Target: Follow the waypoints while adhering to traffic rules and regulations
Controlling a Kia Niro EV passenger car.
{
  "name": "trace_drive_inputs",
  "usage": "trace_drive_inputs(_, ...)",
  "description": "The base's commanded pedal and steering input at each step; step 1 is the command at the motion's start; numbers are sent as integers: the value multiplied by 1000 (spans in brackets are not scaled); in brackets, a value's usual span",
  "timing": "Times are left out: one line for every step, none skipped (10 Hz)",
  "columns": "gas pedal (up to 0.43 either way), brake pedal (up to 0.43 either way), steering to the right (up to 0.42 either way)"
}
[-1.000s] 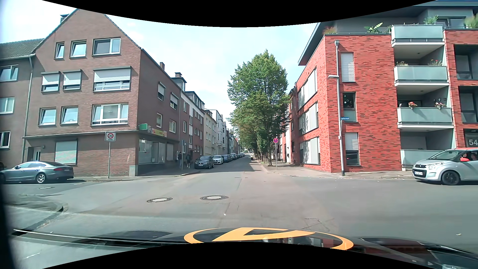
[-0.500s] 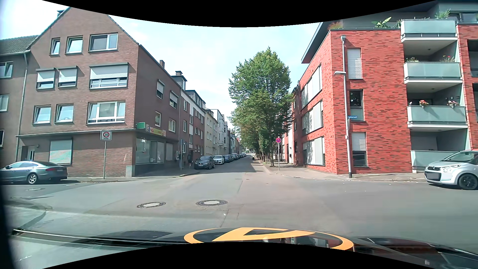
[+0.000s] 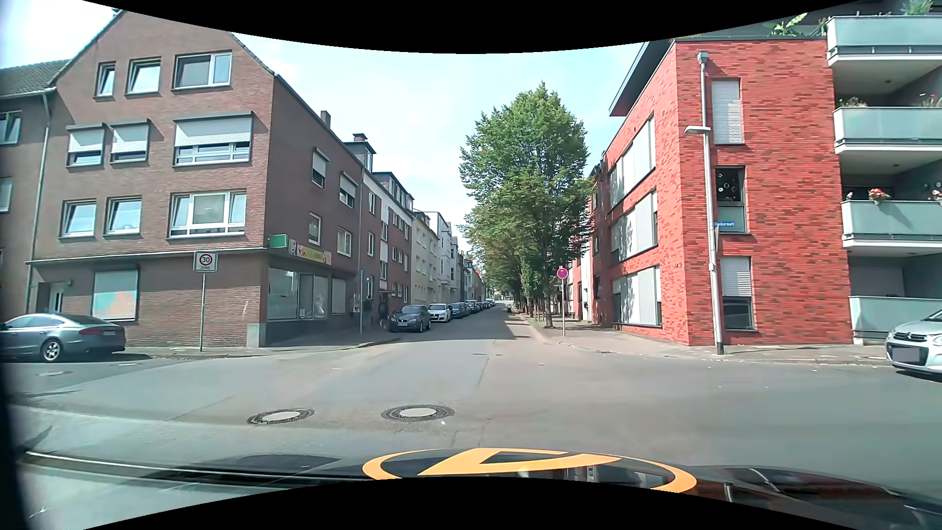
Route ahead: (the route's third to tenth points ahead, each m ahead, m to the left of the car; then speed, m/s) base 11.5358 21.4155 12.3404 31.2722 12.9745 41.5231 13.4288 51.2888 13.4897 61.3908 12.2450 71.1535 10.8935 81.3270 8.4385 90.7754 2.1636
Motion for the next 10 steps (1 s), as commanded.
trace_drive_inputs(138,0,-219)
trace_drive_inputs(138,0,-250)
trace_drive_inputs(138,0,-275)
trace_drive_inputs(138,0,-291)
trace_drive_inputs(138,0,-312)
trace_drive_inputs(138,0,-331)
trace_drive_inputs(138,0,-347)
trace_drive_inputs(138,0,-355)
trace_drive_inputs(138,0,-352)
trace_drive_inputs(138,0,-350)
